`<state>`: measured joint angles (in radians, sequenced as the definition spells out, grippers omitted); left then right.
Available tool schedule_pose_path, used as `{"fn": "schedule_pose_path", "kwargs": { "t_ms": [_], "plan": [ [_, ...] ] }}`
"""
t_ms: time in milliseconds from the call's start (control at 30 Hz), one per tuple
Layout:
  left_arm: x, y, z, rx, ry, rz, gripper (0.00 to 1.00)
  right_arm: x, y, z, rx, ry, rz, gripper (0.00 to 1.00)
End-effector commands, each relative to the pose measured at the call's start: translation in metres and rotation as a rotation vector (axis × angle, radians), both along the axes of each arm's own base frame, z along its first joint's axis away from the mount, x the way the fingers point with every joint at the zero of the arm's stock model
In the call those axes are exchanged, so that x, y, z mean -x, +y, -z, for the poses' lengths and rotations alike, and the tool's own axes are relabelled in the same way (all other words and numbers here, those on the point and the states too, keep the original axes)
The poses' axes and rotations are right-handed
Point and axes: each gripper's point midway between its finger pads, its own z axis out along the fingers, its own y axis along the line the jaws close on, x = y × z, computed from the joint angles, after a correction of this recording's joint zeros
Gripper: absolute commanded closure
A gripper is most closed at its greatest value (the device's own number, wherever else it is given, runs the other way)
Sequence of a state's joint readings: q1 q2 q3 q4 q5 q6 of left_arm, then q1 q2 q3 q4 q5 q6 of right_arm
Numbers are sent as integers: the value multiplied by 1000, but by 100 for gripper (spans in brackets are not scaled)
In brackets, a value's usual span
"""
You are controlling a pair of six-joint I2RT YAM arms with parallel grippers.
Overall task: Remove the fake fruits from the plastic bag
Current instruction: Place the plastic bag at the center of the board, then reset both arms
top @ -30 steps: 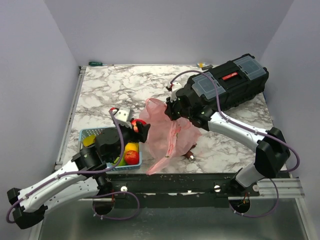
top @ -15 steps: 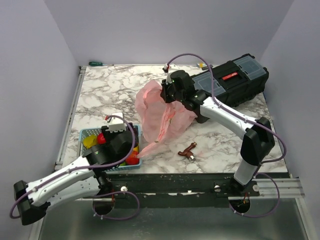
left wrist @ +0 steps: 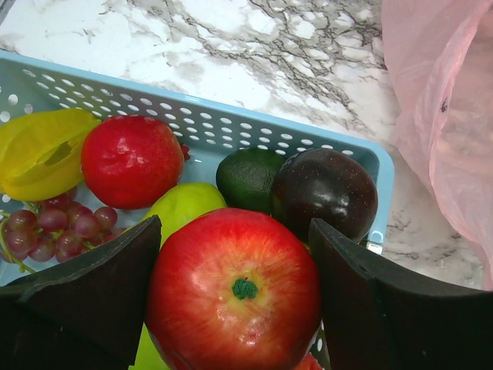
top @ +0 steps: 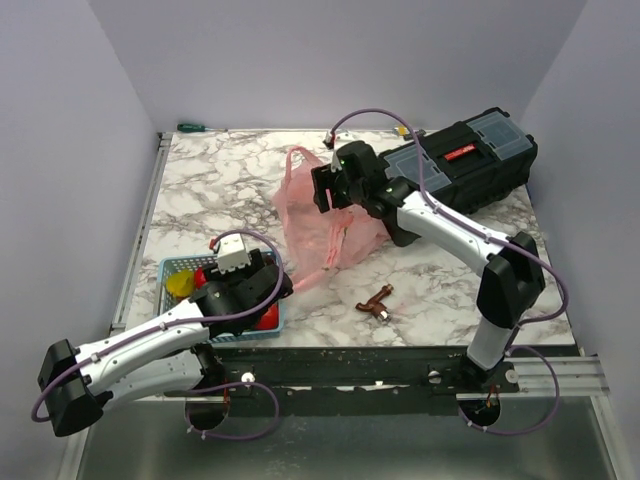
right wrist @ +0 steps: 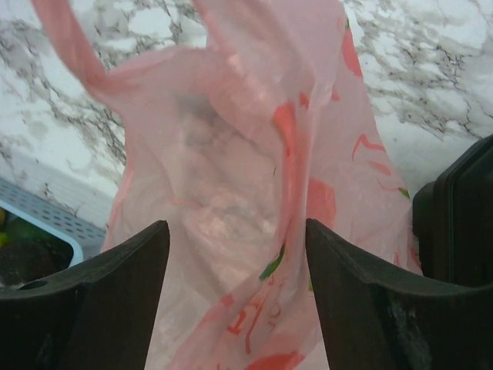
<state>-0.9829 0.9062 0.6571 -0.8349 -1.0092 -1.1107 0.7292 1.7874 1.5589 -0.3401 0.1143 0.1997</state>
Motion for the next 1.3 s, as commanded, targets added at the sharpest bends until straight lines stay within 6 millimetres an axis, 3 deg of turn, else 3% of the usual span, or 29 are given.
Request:
{"fn": "schedule_pose_path", "kwargs": {
  "t_ms": [0, 100, 367, 533, 767, 1267],
  "plan": [
    [2, 8, -8, 54, -47, -30, 42, 21, -16, -15, -17, 10, -8, 24],
    [1, 8, -17, 69, -79, -2, 25, 34, -25, -27, -44, -6, -8, 19],
    [0, 6, -54, 159, -180, 67, 1, 69, -57, -51, -100, -38, 16, 13],
    [2, 9, -77, 195, -238, 105, 1, 87, -86, -69, -143, -85, 84, 9],
    [4, 9, -116, 218, -347, 209, 1, 117, -121, -78, -196, -125, 138, 5],
    [20, -11, -191, 312, -535, 464, 1, 166, -187, -111, -303, -216, 261, 0]
  ]
}}
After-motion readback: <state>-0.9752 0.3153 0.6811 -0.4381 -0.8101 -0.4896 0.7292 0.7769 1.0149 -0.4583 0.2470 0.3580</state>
